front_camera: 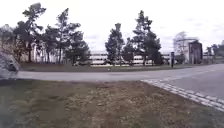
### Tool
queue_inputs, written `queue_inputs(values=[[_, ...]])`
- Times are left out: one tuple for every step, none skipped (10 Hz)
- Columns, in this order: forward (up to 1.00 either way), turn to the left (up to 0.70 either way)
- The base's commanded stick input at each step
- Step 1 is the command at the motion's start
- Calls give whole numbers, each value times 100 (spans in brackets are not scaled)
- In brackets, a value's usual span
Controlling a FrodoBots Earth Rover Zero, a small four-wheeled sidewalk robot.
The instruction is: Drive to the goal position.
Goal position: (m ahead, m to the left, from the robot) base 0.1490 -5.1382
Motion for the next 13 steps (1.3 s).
queue_inputs(values=[[0, 0], [0, 0], [0, 0], [0, 0], [0, -26], [0, -70], [0, -70], [0, -70], [0, -70], [0, -70], [0, -70], [0, -70], [0, -70]])
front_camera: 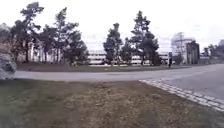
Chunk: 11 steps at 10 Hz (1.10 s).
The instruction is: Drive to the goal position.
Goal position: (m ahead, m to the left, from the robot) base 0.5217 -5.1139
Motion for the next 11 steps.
queue_inputs(values=[[0, -70], [0, -70], [0, -70], [0, -70], [0, -70], [0, -70], [0, -70], [0, -70], [0, -70], [0, -70], [0, -70]])
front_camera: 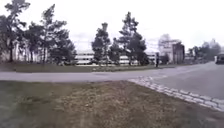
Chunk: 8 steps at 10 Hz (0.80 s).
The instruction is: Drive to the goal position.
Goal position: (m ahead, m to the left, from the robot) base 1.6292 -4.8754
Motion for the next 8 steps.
queue_inputs(values=[[0, -70], [0, -70], [0, -70], [0, -70], [0, -70], [0, -70], [0, -70], [0, -70]])
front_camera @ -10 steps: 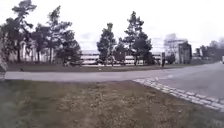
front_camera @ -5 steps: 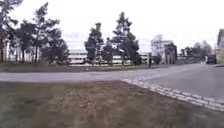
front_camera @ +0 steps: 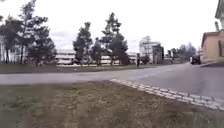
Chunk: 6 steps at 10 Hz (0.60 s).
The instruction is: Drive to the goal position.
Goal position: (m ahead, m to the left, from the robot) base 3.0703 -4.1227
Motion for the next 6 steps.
queue_inputs(values=[[0, -70], [0, -70], [0, -70], [0, -70], [0, -70], [0, -70]])
